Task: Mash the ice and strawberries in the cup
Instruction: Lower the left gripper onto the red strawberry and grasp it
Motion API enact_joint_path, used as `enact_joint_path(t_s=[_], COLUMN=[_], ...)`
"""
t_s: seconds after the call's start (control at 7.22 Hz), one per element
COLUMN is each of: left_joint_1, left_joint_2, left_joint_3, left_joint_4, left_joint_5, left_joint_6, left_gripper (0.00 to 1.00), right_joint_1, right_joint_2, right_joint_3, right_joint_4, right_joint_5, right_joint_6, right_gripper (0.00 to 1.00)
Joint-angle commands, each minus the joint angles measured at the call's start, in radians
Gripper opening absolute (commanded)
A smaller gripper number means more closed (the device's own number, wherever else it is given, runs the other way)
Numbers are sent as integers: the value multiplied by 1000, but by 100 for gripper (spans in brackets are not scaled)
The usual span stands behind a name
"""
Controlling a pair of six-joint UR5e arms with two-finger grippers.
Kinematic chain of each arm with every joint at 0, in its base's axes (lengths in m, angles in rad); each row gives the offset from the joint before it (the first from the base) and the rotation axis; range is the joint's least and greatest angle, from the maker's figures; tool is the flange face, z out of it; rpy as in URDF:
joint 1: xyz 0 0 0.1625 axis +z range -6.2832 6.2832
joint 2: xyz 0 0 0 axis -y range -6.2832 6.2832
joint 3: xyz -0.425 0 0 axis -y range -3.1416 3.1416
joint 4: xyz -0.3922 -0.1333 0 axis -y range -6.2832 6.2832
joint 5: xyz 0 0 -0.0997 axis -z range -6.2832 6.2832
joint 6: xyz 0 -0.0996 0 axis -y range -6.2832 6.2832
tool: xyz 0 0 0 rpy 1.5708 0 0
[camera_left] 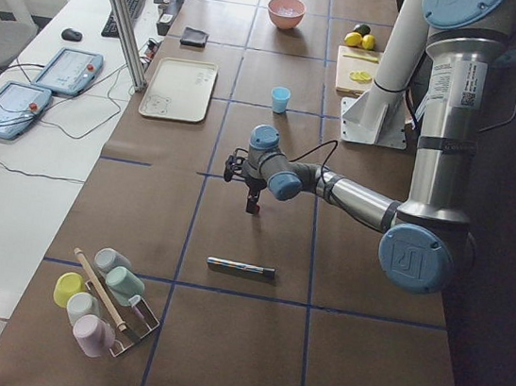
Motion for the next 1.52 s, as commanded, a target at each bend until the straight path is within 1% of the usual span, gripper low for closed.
enact_joint_path(t_s=[0.0, 0.83, 1.39], left_joint_1=[2, 3, 8], left_joint_2=[-21, -8, -8], left_joint_3=[24, 38, 47], left_joint_4=[-1, 1, 1], left_joint_5=[-5, -12, -13], left_joint_6=[-7, -7, -7], left_gripper=[100, 100, 95], right_joint_1=[1, 0, 0], right_joint_2=[3, 9, 10], right_joint_3=[1, -5, -8], right_joint_4=[-1, -1, -2], right_joint_5=[0, 3, 3], right_joint_6=[-1, 1, -1], right_gripper=[100, 100, 100])
